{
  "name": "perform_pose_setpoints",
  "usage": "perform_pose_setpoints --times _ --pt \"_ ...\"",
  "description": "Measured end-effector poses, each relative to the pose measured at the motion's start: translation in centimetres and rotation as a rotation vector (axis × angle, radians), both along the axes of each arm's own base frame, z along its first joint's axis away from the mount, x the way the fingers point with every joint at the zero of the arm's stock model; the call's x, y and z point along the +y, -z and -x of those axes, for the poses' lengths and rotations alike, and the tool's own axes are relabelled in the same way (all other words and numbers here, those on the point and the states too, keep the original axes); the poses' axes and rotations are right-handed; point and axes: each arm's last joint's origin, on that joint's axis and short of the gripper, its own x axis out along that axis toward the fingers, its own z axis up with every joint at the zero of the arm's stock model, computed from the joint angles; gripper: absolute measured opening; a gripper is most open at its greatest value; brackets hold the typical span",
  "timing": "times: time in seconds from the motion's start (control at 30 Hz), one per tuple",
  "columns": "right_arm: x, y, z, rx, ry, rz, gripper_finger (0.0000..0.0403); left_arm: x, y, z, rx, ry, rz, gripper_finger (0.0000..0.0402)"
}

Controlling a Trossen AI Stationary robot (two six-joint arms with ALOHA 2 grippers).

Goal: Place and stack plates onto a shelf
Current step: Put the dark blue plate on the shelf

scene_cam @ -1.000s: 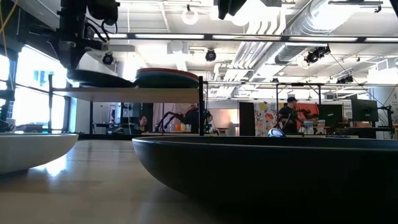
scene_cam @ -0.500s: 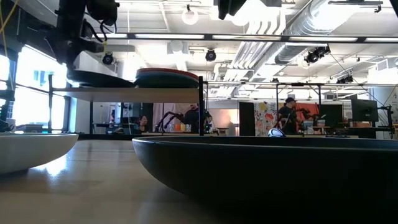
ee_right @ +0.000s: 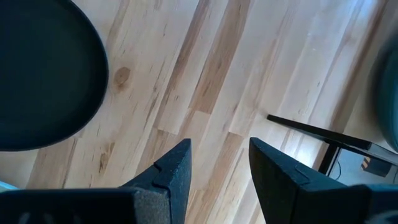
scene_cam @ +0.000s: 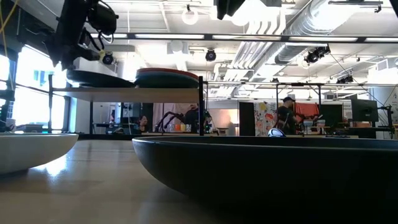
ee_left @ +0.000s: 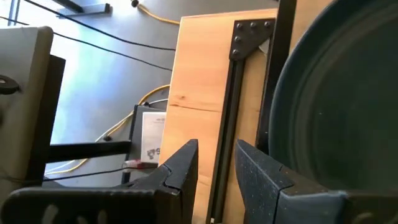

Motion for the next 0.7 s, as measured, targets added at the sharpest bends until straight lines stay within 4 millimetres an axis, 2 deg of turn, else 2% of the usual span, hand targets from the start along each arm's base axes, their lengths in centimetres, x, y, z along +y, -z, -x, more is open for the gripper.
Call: perform_pose_setpoints --times 0.3,0.7 --pt "-0.9 0.0 -0.2 0.0 0.024 0.002 0.0139 1.1 1.0 -0.7 0.029 0.018 0.061 0.0093" --pt "-0.9 0.0 -0.2 0.0 0.023 -0.002 0.0139 2.1 1.9 -1.5 0.018 0.035 0.082 0.0092"
